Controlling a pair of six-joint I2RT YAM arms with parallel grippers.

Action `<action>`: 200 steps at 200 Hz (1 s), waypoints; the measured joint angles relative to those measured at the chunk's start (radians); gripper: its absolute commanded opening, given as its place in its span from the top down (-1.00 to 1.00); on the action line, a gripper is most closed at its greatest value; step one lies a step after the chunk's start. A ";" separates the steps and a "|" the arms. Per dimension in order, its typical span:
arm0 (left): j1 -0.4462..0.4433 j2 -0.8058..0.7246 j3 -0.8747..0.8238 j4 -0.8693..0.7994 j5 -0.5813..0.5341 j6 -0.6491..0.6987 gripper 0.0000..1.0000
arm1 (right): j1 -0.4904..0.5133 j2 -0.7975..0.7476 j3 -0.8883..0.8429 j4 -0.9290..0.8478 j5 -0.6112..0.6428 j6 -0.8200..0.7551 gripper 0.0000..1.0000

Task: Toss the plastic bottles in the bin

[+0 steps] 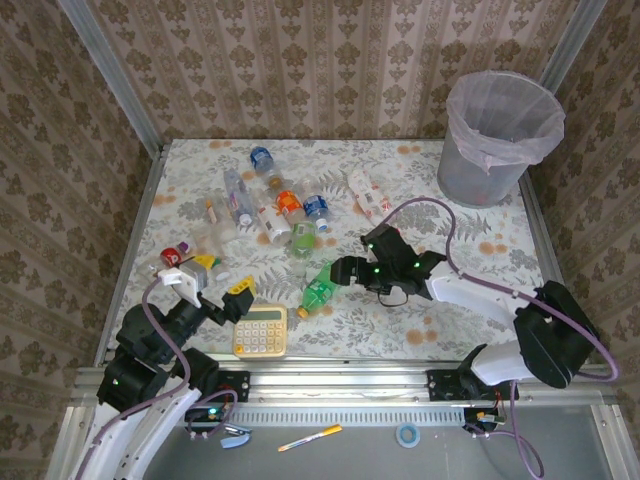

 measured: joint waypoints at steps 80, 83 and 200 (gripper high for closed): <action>-0.006 0.000 0.000 -0.003 -0.004 0.000 -0.99 | 0.039 0.179 0.001 0.138 0.010 0.125 -0.66; -0.006 0.000 0.000 -0.003 -0.004 0.000 -0.99 | 0.042 0.183 0.002 0.140 0.010 0.129 -0.66; -0.006 0.000 0.000 -0.004 -0.007 0.000 -1.00 | 0.072 0.294 0.079 0.216 0.010 0.164 -0.64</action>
